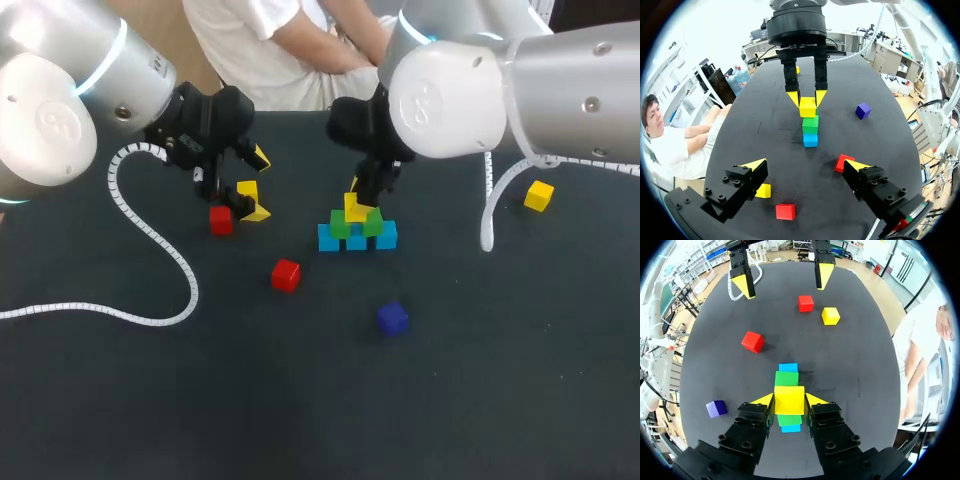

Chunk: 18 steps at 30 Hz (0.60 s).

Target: Place the blue cubes, place green cubes on the blue cubes, place the yellow cubes on the green cubes, then place the red cubes on the yellow cubes, and place purple cube on the red cubes.

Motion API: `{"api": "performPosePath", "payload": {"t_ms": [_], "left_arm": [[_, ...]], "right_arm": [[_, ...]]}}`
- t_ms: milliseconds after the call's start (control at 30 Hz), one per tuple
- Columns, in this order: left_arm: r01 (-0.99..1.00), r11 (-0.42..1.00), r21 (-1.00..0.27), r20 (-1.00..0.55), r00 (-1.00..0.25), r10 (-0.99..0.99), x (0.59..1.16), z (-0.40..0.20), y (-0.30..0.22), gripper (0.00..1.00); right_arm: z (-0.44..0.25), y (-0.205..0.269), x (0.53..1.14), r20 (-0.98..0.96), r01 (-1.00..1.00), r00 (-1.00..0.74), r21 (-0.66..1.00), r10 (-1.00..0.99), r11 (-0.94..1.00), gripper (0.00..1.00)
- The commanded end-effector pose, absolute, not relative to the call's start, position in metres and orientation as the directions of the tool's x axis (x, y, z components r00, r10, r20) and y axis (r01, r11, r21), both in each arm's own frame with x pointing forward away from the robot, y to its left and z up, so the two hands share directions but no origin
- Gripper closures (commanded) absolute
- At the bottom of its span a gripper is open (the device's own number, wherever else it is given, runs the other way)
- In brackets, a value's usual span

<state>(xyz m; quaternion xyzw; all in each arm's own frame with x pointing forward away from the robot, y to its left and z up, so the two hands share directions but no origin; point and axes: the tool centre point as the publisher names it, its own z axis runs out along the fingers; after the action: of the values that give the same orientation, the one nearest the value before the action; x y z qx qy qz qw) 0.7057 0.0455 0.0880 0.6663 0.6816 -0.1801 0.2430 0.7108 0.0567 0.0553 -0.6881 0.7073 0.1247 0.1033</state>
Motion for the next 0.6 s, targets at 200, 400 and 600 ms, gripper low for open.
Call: {"api": "performPosePath", "payload": {"t_ms": [200,400,600], "left_arm": [[0.996,0.045,0.078,-0.572,0.008,0.82,0.706,0.088,0.046,0.0],[0.996,0.045,0.078,-0.572,0.008,0.82,0.706,0.088,0.046,0.0],[0.996,0.045,0.078,-0.572,0.008,0.82,0.706,0.088,0.046,0.0]], "right_arm": [[0.054,0.057,0.712,-0.309,-0.999,-0.033,0.029,-0.95,0.026,0.94],[0.059,0.057,0.709,-0.313,-1.0,-0.021,0.005,-0.95,0.021,0.0],[0.065,0.055,0.709,-0.318,-1.0,-0.025,-0.007,-0.948,0.029,0.0]]}}
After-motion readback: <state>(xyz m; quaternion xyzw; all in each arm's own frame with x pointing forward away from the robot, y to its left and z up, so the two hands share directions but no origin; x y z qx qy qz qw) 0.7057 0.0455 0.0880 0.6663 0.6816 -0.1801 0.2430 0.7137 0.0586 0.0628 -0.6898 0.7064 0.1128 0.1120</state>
